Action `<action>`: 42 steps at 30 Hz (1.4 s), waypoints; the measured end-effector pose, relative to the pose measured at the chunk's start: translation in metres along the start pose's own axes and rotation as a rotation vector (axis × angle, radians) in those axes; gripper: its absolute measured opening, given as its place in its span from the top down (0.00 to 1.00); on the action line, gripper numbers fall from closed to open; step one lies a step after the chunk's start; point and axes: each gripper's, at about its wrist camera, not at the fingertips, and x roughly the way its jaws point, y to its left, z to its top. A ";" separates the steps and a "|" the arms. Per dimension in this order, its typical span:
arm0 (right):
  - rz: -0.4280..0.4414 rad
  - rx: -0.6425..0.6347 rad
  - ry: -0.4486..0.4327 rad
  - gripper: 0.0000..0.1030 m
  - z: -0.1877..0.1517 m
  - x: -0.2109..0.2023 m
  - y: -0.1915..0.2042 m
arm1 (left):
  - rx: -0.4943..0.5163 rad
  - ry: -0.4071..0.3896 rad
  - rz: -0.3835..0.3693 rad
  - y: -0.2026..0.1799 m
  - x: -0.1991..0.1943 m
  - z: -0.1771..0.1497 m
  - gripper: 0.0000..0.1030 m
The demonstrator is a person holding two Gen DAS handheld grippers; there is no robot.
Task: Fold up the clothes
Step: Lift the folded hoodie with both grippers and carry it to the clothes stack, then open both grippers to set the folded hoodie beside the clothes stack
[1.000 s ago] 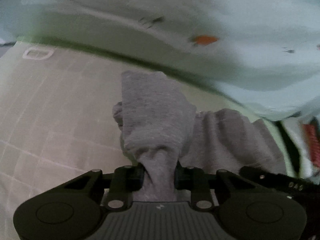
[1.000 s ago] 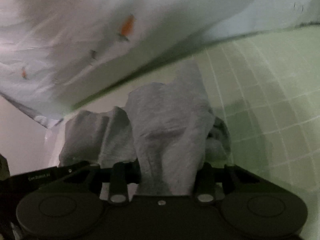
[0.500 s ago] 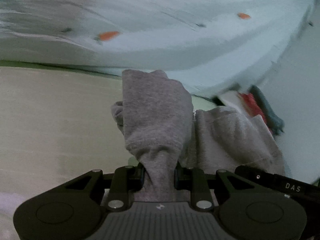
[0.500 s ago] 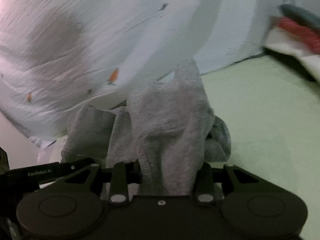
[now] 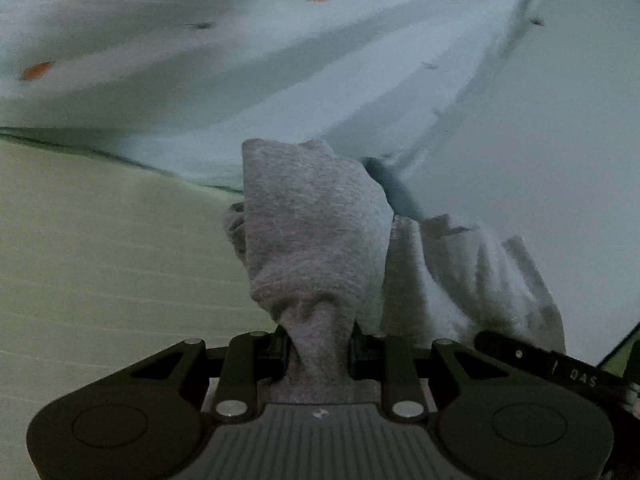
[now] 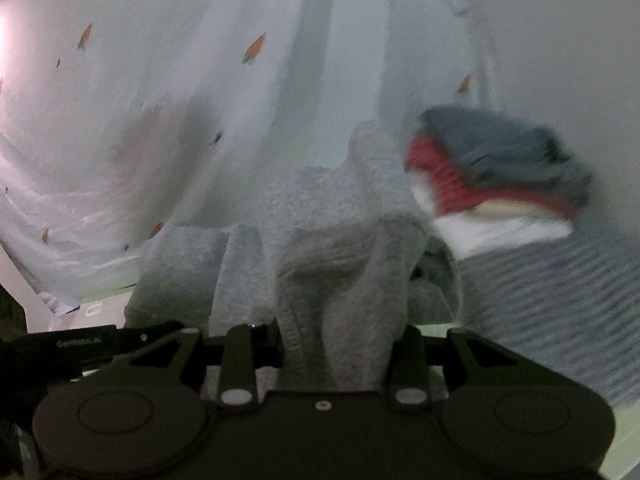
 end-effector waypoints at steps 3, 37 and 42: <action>-0.034 -0.074 -0.007 0.67 0.026 -0.023 -0.064 | 0.006 0.008 -0.004 -0.054 0.041 -0.009 0.74; -0.380 -0.019 -0.006 0.00 -0.030 0.005 -0.197 | 0.259 0.077 0.423 -0.143 0.119 -0.066 0.00; -0.342 0.048 -0.033 0.00 -0.046 -0.029 -0.163 | 0.301 0.064 0.370 -0.150 0.077 -0.085 0.00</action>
